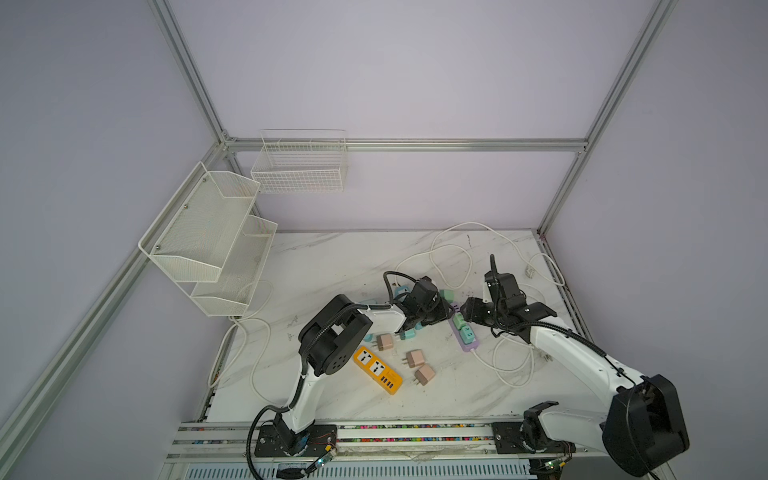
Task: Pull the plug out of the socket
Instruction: 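Grip the purple strip end with the left gripper while the right reaches the green adapter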
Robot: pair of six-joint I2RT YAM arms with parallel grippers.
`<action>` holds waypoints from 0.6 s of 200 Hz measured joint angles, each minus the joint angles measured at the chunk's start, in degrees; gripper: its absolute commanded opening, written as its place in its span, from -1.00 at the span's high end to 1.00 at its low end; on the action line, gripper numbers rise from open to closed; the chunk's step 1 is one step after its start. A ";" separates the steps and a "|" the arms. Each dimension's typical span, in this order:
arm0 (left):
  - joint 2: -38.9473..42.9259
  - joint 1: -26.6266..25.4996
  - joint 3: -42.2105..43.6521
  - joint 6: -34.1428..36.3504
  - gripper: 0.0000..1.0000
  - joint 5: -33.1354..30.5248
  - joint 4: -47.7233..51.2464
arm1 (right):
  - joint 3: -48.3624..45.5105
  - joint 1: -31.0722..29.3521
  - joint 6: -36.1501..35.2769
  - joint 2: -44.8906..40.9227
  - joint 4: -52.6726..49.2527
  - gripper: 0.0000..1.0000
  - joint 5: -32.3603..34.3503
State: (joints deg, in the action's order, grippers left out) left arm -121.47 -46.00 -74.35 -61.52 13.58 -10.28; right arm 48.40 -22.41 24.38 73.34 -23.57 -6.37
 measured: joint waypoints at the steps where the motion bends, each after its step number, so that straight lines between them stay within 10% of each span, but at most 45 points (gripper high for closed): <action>1: -0.04 0.00 0.00 0.00 0.25 0.02 0.00 | 0.04 -0.07 -0.02 0.11 -0.07 -0.18 0.02; 120: -0.70 0.00 0.09 -0.33 0.30 -0.13 0.50 | 5.44 -6.27 -2.64 12.59 -2.56 0.06 8.15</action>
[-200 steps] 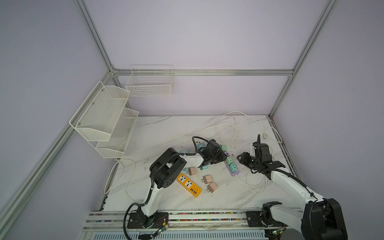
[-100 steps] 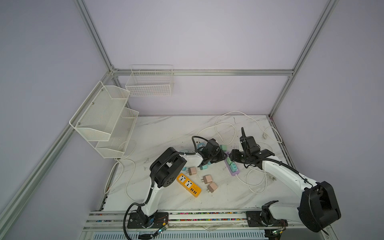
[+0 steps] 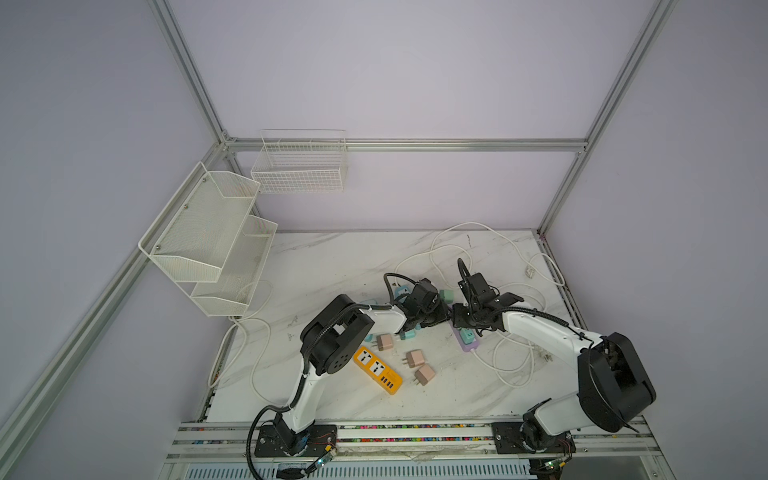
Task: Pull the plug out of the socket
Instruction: 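Grip the purple strip end with the left gripper while the right reaches the green adapter, then close the right gripper on the green adapter plugged into the purple strip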
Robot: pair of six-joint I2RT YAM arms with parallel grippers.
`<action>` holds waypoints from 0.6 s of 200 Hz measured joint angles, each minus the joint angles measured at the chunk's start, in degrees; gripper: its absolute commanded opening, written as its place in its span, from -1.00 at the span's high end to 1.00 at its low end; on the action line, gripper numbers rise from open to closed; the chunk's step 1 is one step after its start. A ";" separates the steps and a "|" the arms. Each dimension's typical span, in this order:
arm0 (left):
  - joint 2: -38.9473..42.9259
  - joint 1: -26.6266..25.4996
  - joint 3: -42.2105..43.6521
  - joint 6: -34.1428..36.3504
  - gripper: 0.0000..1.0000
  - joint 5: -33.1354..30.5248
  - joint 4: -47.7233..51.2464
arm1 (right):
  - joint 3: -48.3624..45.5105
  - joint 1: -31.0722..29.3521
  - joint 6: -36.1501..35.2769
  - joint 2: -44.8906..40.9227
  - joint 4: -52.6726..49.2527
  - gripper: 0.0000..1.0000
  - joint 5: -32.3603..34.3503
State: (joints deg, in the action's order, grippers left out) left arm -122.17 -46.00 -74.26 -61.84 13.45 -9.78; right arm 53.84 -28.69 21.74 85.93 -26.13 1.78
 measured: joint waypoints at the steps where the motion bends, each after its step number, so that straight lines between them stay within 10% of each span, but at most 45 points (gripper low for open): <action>1: 0.00 0.00 0.00 0.00 0.30 0.00 0.02 | 0.04 0.00 0.02 0.04 0.00 0.06 0.04; 120: -0.50 0.22 -0.07 -0.11 0.31 0.20 -1.62 | 1.29 -0.63 -2.75 5.25 1.57 0.38 2.03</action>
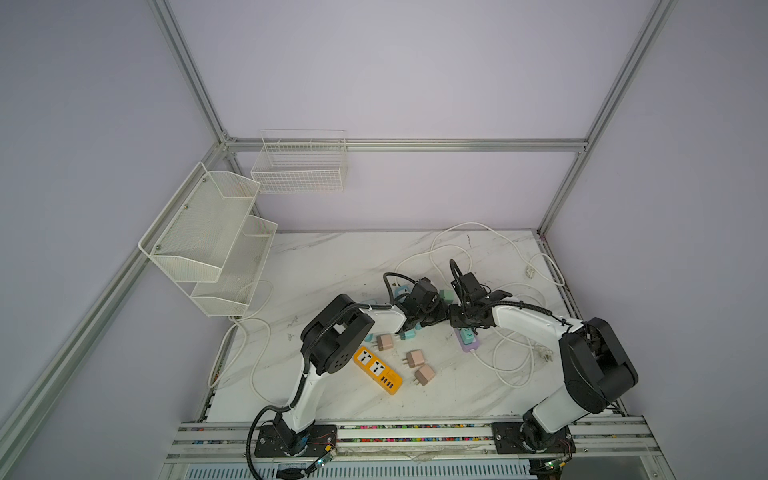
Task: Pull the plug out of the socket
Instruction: 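Close the right gripper on the green adapter plugged into the purple strip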
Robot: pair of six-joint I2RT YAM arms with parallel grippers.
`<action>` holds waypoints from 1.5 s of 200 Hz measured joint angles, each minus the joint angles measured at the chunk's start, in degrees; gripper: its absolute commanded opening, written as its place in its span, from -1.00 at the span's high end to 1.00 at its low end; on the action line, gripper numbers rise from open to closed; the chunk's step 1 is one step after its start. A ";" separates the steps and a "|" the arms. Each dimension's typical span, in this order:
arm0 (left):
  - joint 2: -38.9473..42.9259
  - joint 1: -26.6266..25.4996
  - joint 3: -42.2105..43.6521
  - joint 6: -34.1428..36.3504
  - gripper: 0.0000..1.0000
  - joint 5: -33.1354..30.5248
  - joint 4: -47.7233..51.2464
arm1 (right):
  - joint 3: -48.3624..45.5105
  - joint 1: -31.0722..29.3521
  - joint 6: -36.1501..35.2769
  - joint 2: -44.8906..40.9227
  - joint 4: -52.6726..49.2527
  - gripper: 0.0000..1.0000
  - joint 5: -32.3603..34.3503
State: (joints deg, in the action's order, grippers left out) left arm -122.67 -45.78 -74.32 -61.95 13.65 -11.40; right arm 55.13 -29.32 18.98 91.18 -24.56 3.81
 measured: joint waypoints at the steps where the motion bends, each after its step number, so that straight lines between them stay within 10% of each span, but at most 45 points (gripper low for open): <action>1: -0.02 0.00 0.00 -0.02 0.31 0.02 -0.07 | 0.00 0.00 0.02 0.00 0.02 0.39 0.00; 300: -1.05 -1.05 -0.87 0.52 0.37 -3.43 -0.57 | -0.39 0.83 -3.04 -0.31 1.18 0.85 -2.91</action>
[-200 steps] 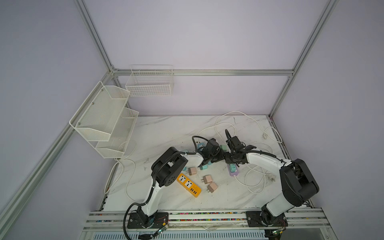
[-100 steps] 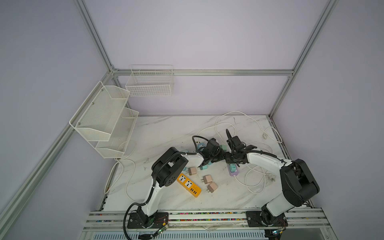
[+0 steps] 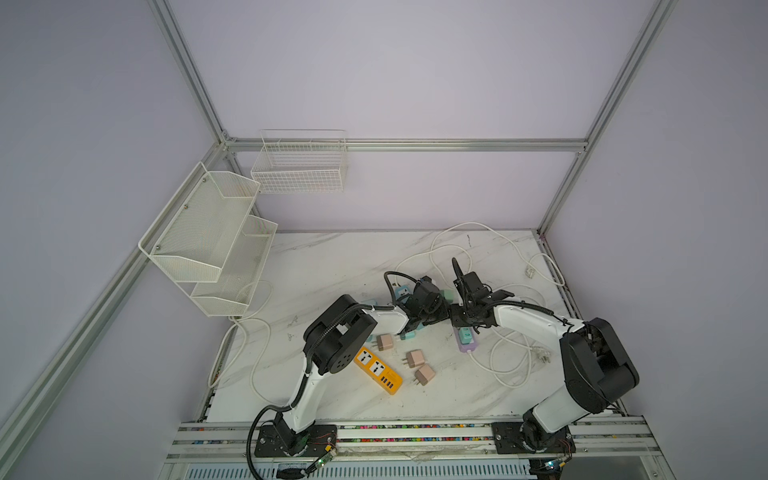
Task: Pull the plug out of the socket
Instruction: 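Close the right gripper on the green adapter plugged into the purple strip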
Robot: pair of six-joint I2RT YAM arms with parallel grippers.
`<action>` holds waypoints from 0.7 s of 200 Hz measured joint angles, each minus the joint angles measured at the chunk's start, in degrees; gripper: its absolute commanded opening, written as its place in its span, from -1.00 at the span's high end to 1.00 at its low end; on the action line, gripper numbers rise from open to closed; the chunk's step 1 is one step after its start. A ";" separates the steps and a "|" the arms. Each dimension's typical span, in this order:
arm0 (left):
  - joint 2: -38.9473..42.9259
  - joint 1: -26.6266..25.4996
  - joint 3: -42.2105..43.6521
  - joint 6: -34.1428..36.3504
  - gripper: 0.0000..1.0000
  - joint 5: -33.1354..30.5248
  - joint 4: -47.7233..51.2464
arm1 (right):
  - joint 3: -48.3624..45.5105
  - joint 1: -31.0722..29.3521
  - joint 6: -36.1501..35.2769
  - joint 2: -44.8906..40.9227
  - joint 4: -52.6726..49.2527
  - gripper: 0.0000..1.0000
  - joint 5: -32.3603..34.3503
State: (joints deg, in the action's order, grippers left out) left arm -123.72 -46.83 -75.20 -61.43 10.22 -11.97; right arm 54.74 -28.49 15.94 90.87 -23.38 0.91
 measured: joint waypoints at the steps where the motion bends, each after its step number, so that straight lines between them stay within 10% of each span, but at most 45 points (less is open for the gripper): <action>1: 0.00 0.00 0.00 0.00 0.37 0.00 0.00 | 0.00 0.00 0.02 0.00 0.00 0.85 0.00; 140: -0.94 -0.24 -1.05 0.13 0.41 -0.90 -0.35 | 2.23 0.00 -1.25 1.53 -2.10 0.96 1.11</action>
State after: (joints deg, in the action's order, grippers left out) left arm -124.66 -47.07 -76.25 -61.30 9.32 -12.32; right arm 56.97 -28.49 14.70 92.40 -25.47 2.02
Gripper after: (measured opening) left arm 0.296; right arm 0.303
